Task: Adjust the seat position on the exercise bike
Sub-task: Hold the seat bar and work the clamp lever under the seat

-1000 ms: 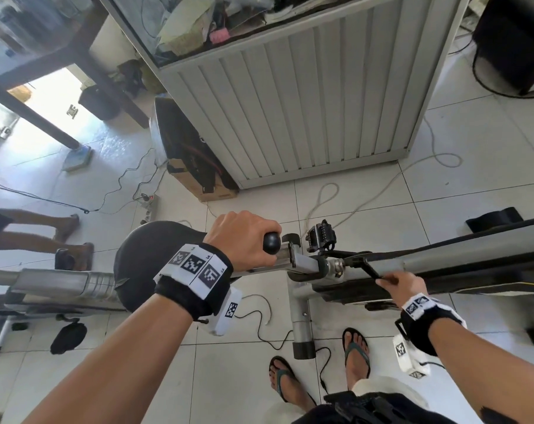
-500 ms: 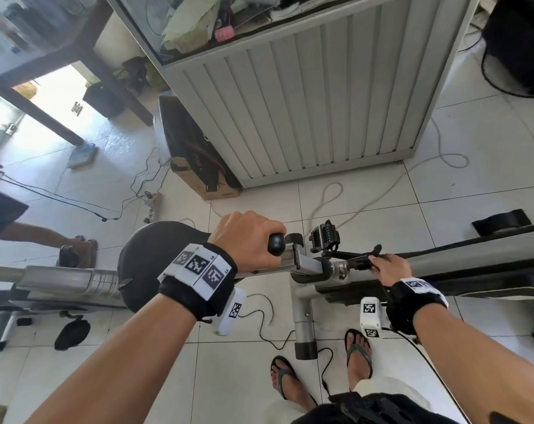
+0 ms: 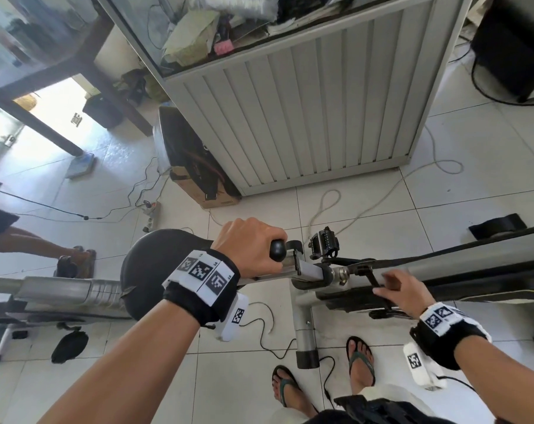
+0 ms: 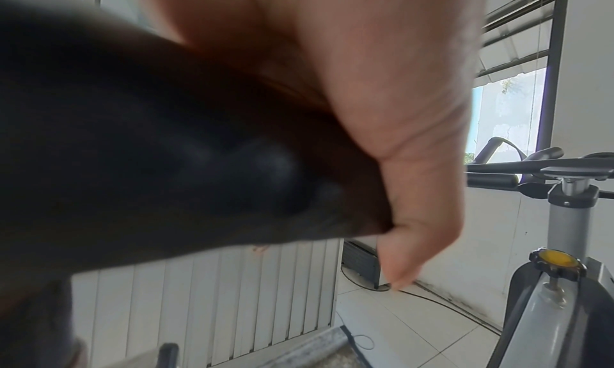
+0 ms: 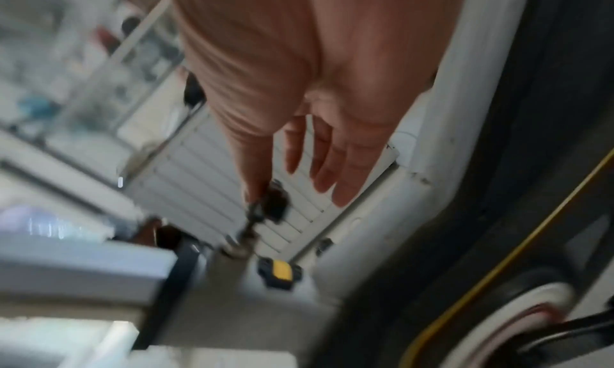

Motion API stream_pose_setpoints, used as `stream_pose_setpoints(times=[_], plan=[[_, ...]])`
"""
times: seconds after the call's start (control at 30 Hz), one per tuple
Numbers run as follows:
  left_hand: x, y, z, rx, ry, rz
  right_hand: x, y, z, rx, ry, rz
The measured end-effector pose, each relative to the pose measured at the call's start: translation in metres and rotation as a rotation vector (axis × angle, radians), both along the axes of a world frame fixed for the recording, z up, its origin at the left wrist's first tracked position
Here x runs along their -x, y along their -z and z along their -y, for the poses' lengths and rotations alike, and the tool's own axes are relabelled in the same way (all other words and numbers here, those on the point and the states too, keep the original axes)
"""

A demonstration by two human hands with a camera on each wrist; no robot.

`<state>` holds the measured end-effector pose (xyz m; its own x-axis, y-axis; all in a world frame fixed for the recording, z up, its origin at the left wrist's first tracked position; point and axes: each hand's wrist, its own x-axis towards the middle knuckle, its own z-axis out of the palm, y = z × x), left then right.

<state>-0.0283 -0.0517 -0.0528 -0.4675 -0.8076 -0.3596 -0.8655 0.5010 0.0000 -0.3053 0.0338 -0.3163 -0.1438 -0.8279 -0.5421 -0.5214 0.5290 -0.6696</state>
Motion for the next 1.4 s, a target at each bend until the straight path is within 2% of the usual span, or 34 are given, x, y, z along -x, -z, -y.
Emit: stream_pose_setpoints(times=[0.1, 0.17, 0.27, 0.3, 0.37, 0.43, 0.5, 0.57, 0.67, 0.73, 0.83, 0.9, 1.0, 1.1, 1.17, 1.23, 1.27, 1.33, 1.4], plan=[[0.000, 0.000, 0.001, 0.002, -0.006, 0.000, 0.000, 0.010, 0.004, -0.223, -0.020, -0.234], [0.000, 0.000, -0.001, -0.001, -0.013, 0.010, -0.003, 0.016, 0.022, -0.283, 0.018, -0.284], [0.002, -0.001, -0.001, -0.016, -0.025, 0.022, -0.012, 0.022, 0.061, -0.270, 0.123, -0.140], [0.002, -0.001, -0.001, -0.012, -0.032, 0.018, -0.017, 0.017, 0.071, -0.264, 0.219, -0.018], [0.002, 0.000, 0.000, -0.005, -0.035, 0.021, -0.023, 0.003, 0.082, -0.177, 0.356, 0.087], [0.001, 0.001, 0.000, -0.005, -0.037, 0.018, -0.024, -0.005, 0.079, -0.053, 0.403, 0.124], [0.000, 0.002, 0.001, -0.004, -0.036, 0.014, -0.024, -0.012, 0.067, 0.059, 0.422, 0.286], [0.000, 0.002, 0.002, -0.007, -0.033, 0.013, -0.019, -0.011, 0.053, 0.101, 0.359, 0.390], [0.001, 0.003, 0.002, -0.001, -0.020, 0.016, -0.002, -0.001, 0.027, 0.055, 0.100, 0.321], [0.000, 0.002, 0.003, 0.000, -0.018, 0.015, 0.007, 0.011, 0.007, -0.089, -0.058, 0.167], [0.000, 0.001, 0.002, -0.010, -0.027, 0.015, 0.004, 0.021, -0.003, -0.286, -0.091, -0.174], [0.001, 0.001, 0.003, -0.015, -0.029, 0.018, -0.001, 0.020, 0.014, -0.366, -0.030, -0.223], [0.001, 0.002, 0.002, -0.014, -0.035, 0.021, -0.006, 0.032, 0.046, -0.374, 0.150, 0.020], [0.001, 0.002, 0.002, -0.019, -0.048, 0.020, -0.015, 0.019, 0.071, -0.233, 0.277, 0.157], [0.001, 0.002, 0.003, -0.019, -0.048, 0.021, -0.022, 0.003, 0.078, -0.056, 0.315, 0.171], [0.001, 0.001, 0.002, -0.017, -0.048, 0.019, -0.024, -0.010, 0.073, 0.076, 0.254, 0.080], [0.001, 0.001, 0.002, -0.016, -0.049, 0.016, -0.024, -0.012, 0.066, 0.124, 0.232, 0.100], [0.001, 0.000, 0.002, -0.016, -0.049, 0.019, -0.021, -0.019, 0.049, 0.157, 0.254, 0.279], [0.002, 0.000, 0.003, -0.022, -0.056, 0.021, -0.016, -0.027, 0.028, 0.100, 0.324, 0.504]])
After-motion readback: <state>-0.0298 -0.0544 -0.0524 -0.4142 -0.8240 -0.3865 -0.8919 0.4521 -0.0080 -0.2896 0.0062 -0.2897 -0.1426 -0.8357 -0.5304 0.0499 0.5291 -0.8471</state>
